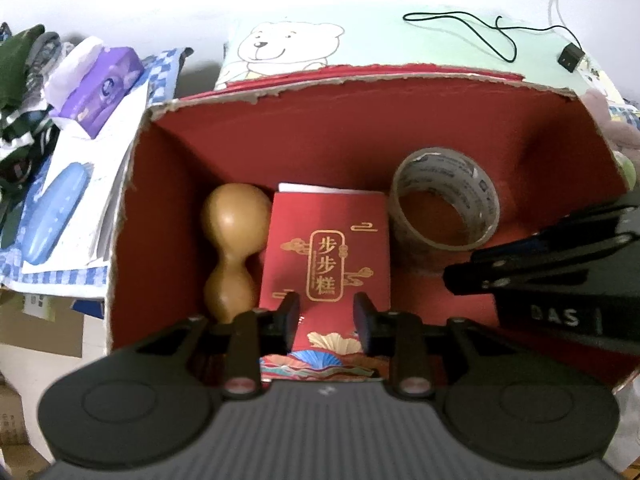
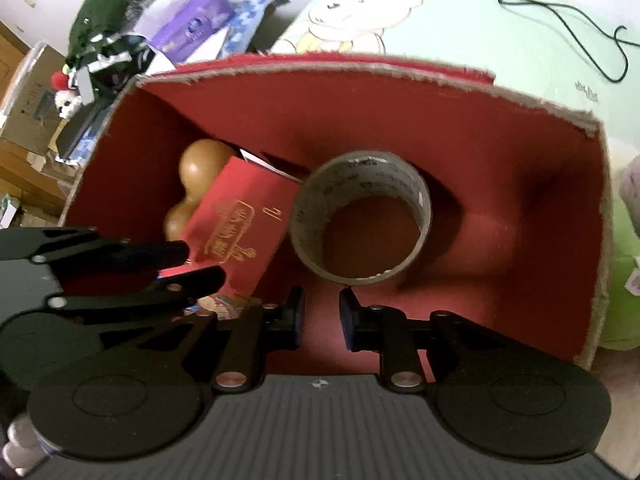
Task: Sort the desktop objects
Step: 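Lower the tape roll into the box and open the right gripper, then withdraw the right gripper up out of the red box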
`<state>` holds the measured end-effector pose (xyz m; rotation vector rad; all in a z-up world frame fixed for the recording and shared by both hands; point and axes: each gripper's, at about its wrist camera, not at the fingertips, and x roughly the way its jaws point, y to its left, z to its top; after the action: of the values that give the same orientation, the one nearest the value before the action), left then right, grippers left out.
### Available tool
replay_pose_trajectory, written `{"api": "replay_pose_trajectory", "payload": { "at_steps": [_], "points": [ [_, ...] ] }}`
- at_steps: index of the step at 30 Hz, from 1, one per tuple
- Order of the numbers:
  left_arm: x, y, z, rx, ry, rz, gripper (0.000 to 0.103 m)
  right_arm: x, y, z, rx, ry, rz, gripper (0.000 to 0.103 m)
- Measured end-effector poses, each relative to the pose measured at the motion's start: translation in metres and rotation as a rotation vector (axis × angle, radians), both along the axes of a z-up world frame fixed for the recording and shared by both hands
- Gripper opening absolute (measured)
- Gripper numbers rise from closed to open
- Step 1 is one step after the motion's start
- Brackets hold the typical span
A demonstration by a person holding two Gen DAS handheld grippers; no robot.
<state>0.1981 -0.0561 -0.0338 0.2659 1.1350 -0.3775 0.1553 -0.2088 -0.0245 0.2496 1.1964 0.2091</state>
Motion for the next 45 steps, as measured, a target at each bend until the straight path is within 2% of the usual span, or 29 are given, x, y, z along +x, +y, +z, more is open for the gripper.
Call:
{"api": "replay_pose_trajectory", "payload": {
  "at_steps": [13,29,45],
  "points": [
    [-0.016,-0.001,0.014,0.024,-0.032,0.023,0.033,-0.023,-0.001,0.017,-0.064,-0.072,-0.101,0.023],
    [-0.051,0.002,0.04,0.027,-0.095,0.053,0.036,-0.077,-0.006,0.033,-0.015,-0.167,-0.241,0.023],
    [-0.108,-0.011,0.074,0.047,-0.172,0.199,0.042,-0.129,-0.02,0.075,0.037,-0.318,-0.168,0.024]
  ]
}}
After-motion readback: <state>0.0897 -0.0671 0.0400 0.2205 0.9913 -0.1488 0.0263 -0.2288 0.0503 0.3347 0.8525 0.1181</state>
